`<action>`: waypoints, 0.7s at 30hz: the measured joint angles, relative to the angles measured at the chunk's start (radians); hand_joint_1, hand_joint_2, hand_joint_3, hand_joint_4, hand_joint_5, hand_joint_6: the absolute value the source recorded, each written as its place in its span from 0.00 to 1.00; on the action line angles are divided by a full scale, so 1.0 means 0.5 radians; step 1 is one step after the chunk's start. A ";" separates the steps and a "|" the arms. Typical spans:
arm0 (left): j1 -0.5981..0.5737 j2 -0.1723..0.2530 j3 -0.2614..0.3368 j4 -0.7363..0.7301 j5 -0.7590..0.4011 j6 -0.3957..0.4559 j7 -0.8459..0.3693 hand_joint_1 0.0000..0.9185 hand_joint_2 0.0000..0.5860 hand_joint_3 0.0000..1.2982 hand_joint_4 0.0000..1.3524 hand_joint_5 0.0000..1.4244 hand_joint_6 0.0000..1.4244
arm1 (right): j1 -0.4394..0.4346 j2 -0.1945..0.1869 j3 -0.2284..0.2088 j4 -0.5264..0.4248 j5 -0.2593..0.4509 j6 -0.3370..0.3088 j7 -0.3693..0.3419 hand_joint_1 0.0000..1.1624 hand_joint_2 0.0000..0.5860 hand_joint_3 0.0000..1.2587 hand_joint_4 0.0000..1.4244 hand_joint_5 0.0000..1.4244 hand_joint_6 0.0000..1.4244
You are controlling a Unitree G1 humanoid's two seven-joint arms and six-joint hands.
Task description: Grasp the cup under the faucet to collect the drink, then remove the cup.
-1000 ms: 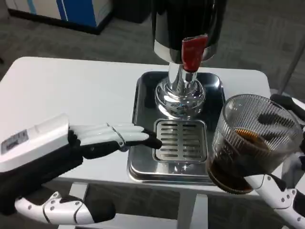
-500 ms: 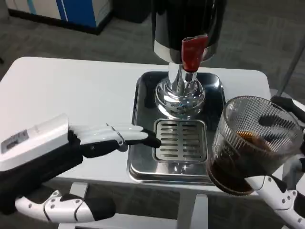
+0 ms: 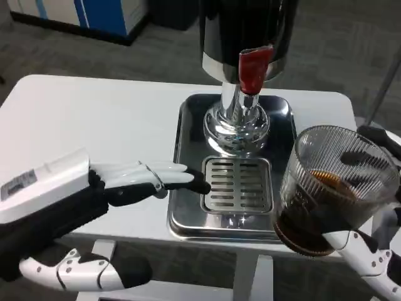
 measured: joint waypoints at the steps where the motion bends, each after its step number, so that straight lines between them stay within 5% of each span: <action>1: 0.000 0.000 0.000 0.000 0.000 0.000 0.000 0.00 0.34 0.17 0.09 0.10 0.25 | -0.001 0.000 0.000 0.000 0.000 0.000 0.001 0.63 0.42 0.60 0.67 0.81 0.99; 21: 0.000 0.000 0.009 0.009 0.000 0.000 0.000 0.00 0.34 0.17 0.09 0.10 0.25 | -0.034 0.006 0.011 0.000 0.017 0.000 0.012 0.63 0.42 0.62 0.68 0.81 1.00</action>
